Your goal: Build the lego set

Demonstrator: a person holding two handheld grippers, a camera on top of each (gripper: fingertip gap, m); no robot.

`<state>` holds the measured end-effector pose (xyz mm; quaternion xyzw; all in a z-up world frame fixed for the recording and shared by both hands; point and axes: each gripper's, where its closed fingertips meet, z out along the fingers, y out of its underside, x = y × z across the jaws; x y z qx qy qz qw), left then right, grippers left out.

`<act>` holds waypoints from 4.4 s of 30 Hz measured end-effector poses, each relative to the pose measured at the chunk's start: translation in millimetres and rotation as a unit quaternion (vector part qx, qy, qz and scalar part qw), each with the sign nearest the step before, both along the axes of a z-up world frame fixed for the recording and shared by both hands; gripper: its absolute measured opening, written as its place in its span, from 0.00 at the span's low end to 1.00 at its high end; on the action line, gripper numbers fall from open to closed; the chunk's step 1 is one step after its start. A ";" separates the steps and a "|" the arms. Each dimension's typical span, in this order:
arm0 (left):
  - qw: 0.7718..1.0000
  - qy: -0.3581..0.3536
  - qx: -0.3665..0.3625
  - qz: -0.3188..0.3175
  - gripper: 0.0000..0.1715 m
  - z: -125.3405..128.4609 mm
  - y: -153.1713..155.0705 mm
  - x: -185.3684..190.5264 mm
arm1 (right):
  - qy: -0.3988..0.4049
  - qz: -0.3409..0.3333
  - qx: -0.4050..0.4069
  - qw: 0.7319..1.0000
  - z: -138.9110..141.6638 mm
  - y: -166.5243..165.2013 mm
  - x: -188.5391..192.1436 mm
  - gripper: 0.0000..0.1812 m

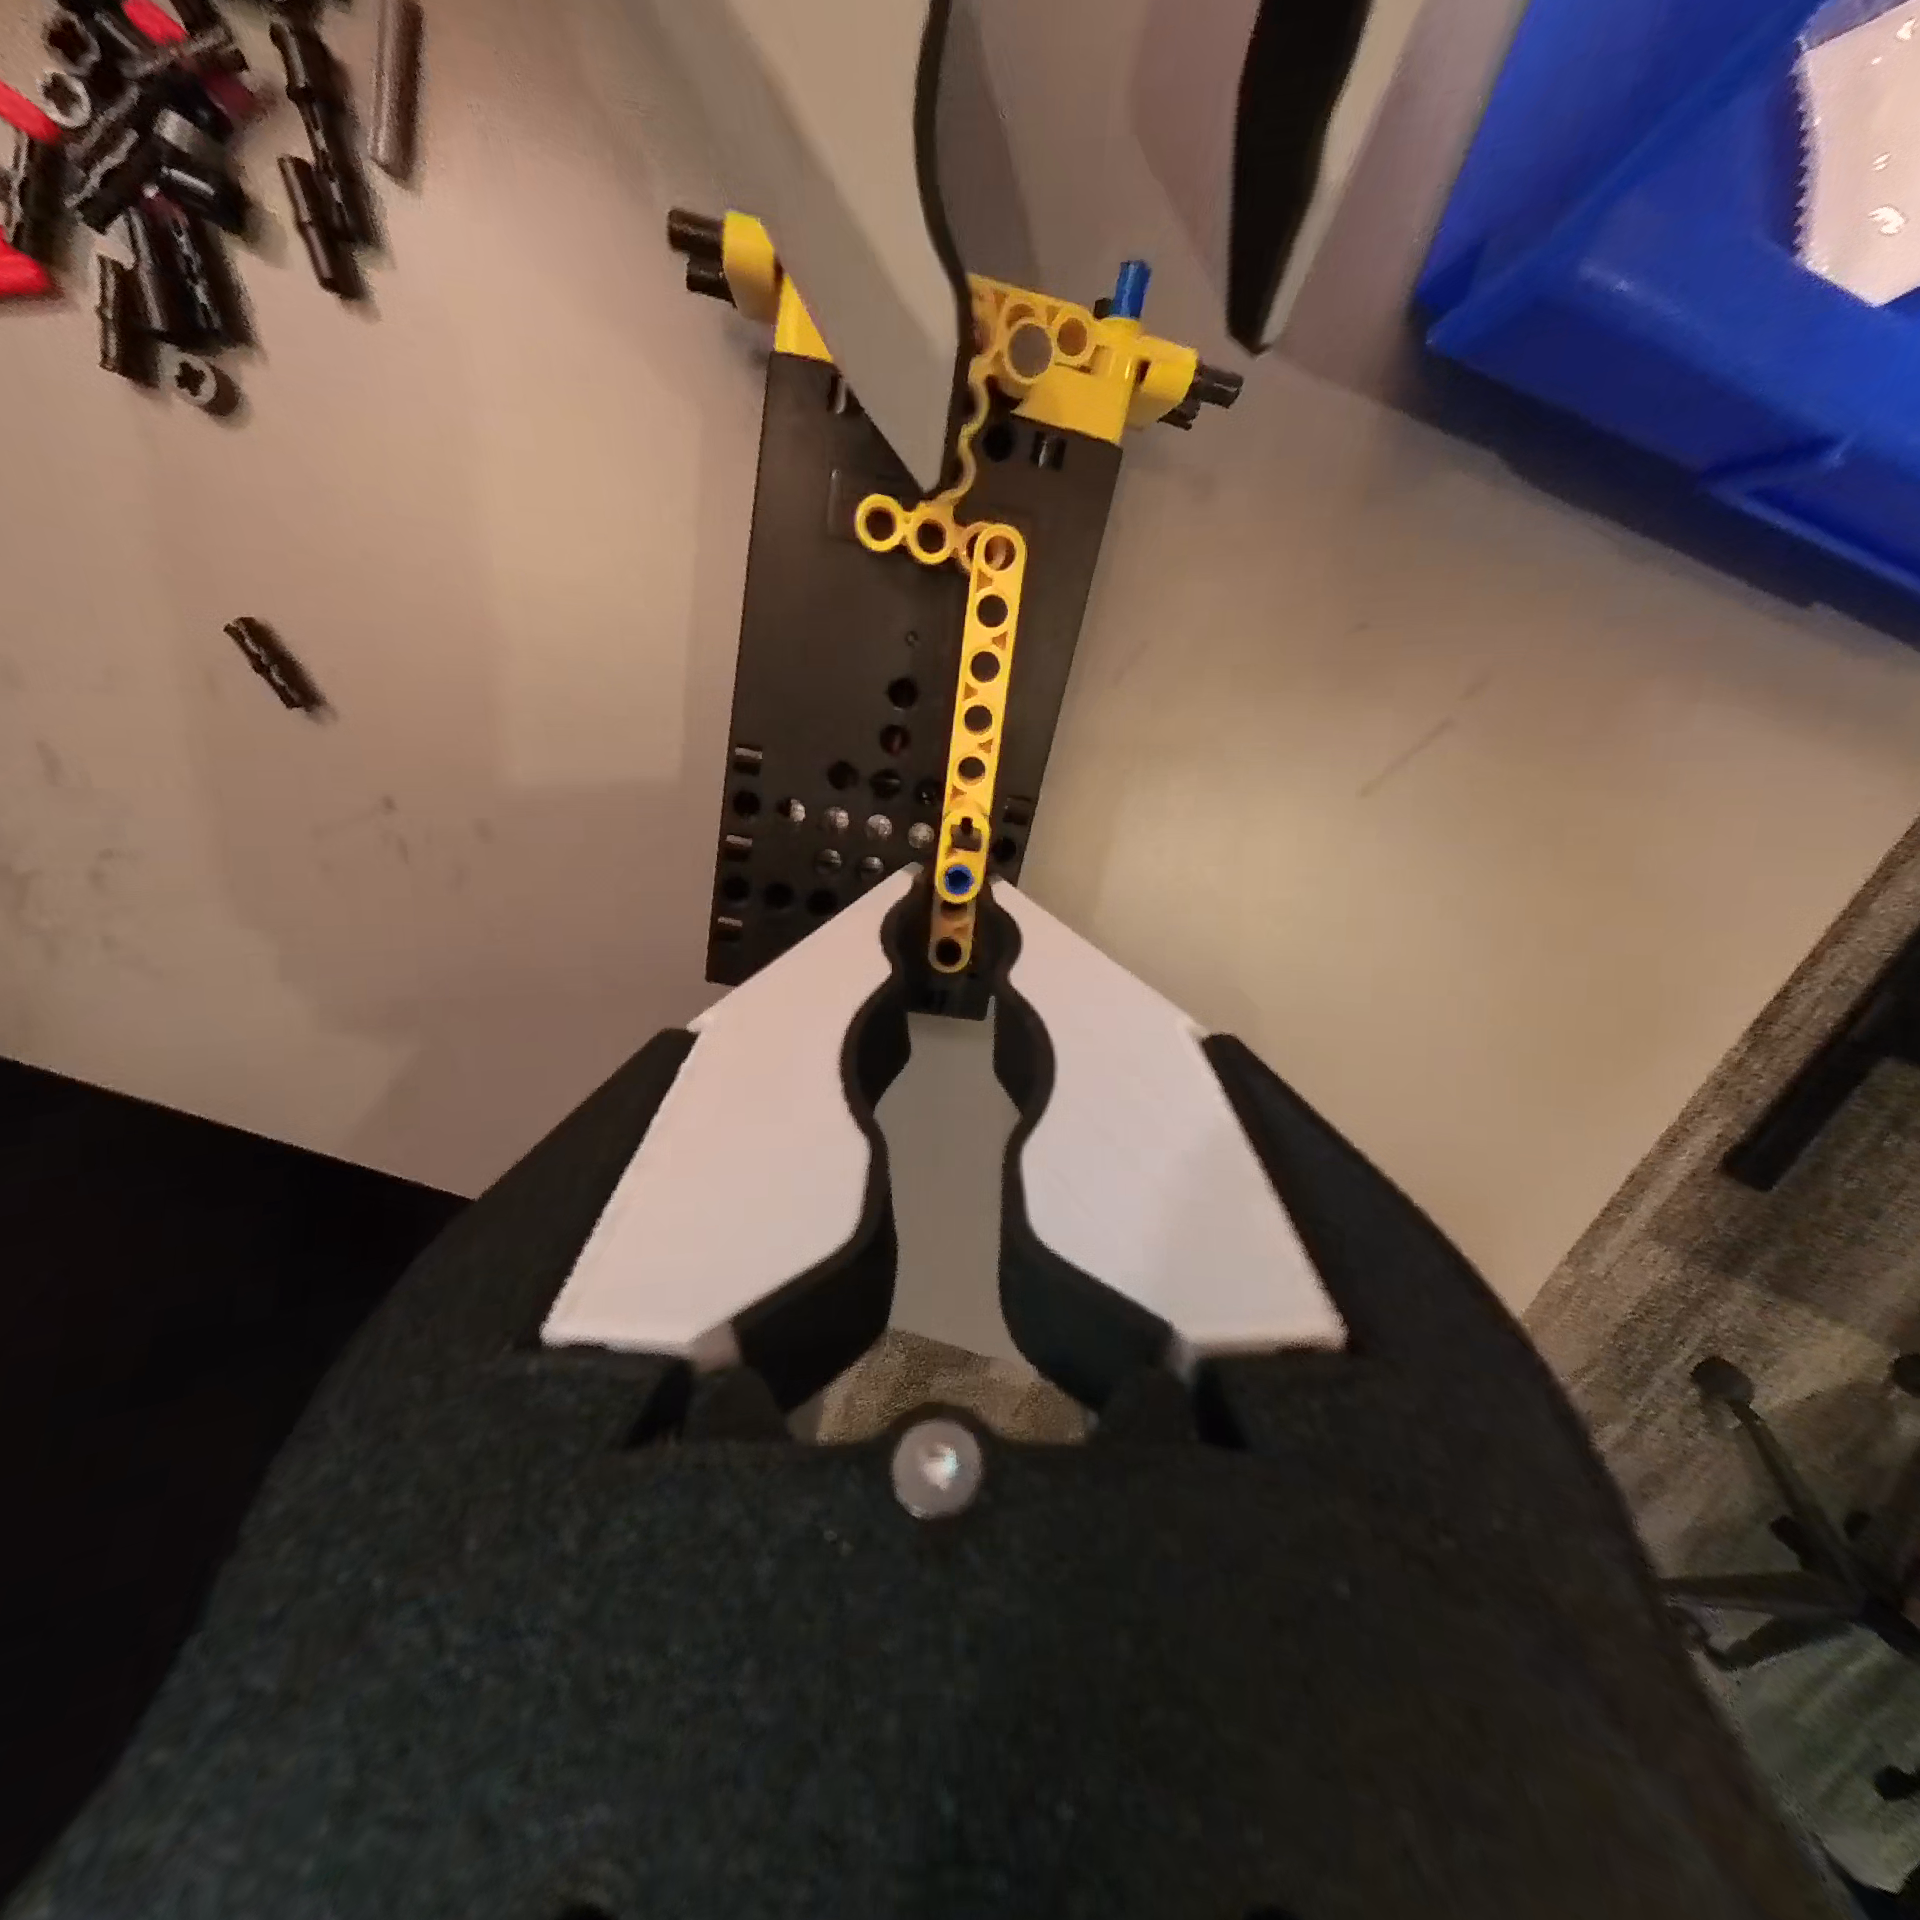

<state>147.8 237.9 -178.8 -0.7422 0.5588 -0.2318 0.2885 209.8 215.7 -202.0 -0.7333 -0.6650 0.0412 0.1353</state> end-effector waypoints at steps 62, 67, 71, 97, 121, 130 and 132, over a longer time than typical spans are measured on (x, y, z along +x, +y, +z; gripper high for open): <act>0.990 0.032 -0.007 0.137 0.15 -3.9 -45.6 63.4 | 0.046 0.211 -0.037 0.976 0.0 -15.7 18.2 0.04; 0.988 0.034 -0.008 0.150 0.06 -18.1 -45.8 62.6 | 0.068 0.208 -0.041 0.975 0.1 -15.5 17.5 0.04; 0.988 0.032 -0.003 0.148 0.05 -18.4 -48.0 62.7 | 0.081 0.213 -0.029 0.973 0.3 -15.4 17.1 0.05; 0.990 0.084 -0.006 0.114 0.04 -18.7 -49.1 56.7 | 0.133 0.240 -0.042 0.961 13.5 -9.0 19.5 0.07; 0.992 0.038 -0.003 0.120 0.05 -17.8 -42.1 57.5 | 0.062 0.174 -0.028 0.982 6.9 -11.6 15.5 0.04; 0.991 0.027 -0.024 0.128 0.03 -16.8 -40.5 58.1 | 0.055 0.151 -0.073 0.984 3.2 -12.1 13.9 0.03; 0.991 0.047 -0.025 0.122 0.04 -18.6 -41.4 55.3 | 0.067 0.135 -0.102 0.983 0.6 -11.7 12.2 0.04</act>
